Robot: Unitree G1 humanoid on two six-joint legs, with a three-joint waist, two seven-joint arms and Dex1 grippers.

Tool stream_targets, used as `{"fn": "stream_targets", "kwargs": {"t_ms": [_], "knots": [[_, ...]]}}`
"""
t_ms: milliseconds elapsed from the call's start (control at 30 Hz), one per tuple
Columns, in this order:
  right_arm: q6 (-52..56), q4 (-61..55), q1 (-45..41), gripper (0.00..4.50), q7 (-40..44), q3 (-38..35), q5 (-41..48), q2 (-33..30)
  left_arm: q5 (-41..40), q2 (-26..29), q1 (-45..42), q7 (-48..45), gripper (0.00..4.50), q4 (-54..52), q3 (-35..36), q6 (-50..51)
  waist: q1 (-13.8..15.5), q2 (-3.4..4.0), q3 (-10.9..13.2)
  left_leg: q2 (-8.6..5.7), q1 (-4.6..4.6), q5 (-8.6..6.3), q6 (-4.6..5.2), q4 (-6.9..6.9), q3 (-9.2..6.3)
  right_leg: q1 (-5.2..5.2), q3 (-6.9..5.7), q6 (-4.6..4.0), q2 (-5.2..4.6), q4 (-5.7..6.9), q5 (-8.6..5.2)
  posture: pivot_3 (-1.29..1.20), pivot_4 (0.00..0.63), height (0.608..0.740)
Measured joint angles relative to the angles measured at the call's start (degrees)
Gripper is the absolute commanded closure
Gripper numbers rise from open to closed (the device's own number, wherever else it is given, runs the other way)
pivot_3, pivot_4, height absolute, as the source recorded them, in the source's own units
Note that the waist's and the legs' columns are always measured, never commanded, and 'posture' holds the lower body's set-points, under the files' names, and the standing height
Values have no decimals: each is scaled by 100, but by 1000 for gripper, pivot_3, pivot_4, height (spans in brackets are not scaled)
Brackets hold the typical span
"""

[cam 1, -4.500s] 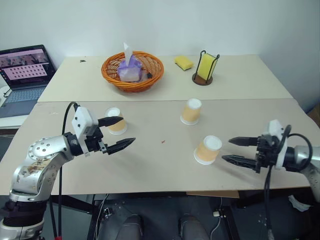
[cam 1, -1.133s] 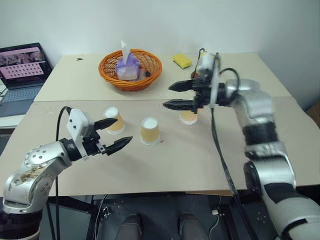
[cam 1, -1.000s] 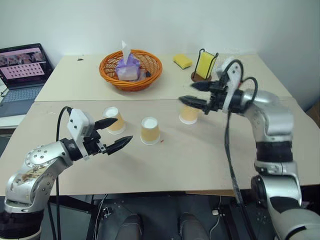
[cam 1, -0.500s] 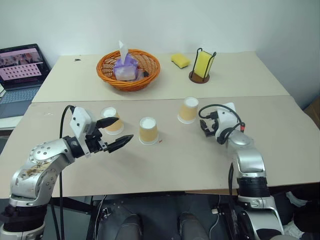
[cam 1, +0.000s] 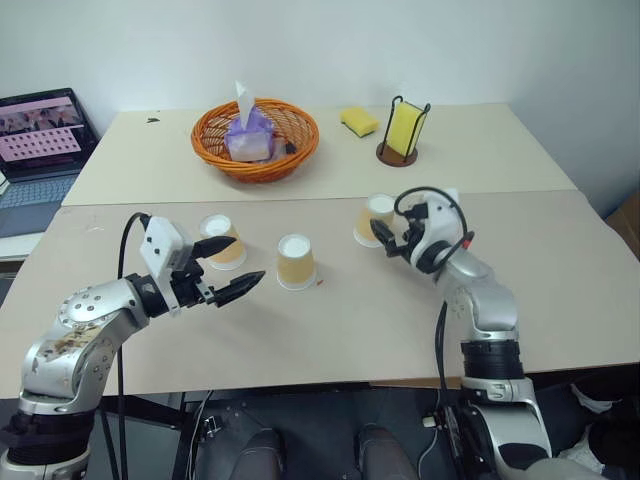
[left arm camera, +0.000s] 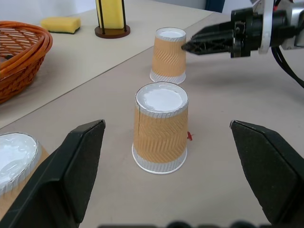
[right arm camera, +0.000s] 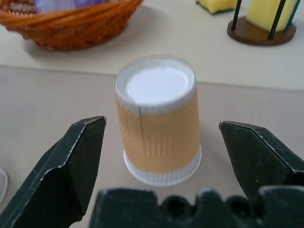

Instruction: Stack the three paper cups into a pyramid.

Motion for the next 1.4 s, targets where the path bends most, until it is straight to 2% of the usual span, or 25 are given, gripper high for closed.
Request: {"fn": "stream_targets", "kwargs": {"t_ms": [567, 900, 1000, 1100, 1400], "knots": [[-1145, 1876, -792, 22, -2, 314, -226, 28, -3, 11, 161, 116, 0, -180, 143, 5, -16, 0, 0, 2, 0, 0, 0, -1, 2, -2, 1, 0, 2, 1, 0, 0, 150, 740], [-1569, 2599, -1194, 22, 23, 340, -234, 89, -2, 14, 193, 147, 0, -241, 186, 24, -17, 0, 0, 2, 0, 0, 0, -2, 1, -2, 1, -1, 2, 1, 0, 0, 150, 740], [-1606, 2666, -1211, 734, 23, 340, -233, 89, -2, 14, 208, 155, 0, -242, 211, 44, -18, 0, 0, 2, 0, 0, 0, -2, 1, -2, 1, -1, 2, 1, 0, 0, 150, 740], [-1621, 2691, -1211, 1658, 22, 340, -237, 88, -3, 15, 212, 155, 0, -243, 215, 60, -21, 0, 0, 3, 0, 0, 0, -2, 1, -3, 1, -1, 2, 1, 0, 0, 150, 740], [-1602, 2510, -1174, 1703, 181, 373, -209, 19, -2, 15, 219, 154, 0, -255, 213, 71, -17, 1, 0, 2, -1, 0, 0, -2, 1, -3, 1, -1, 2, 0, 0, 0, 150, 740]]}}
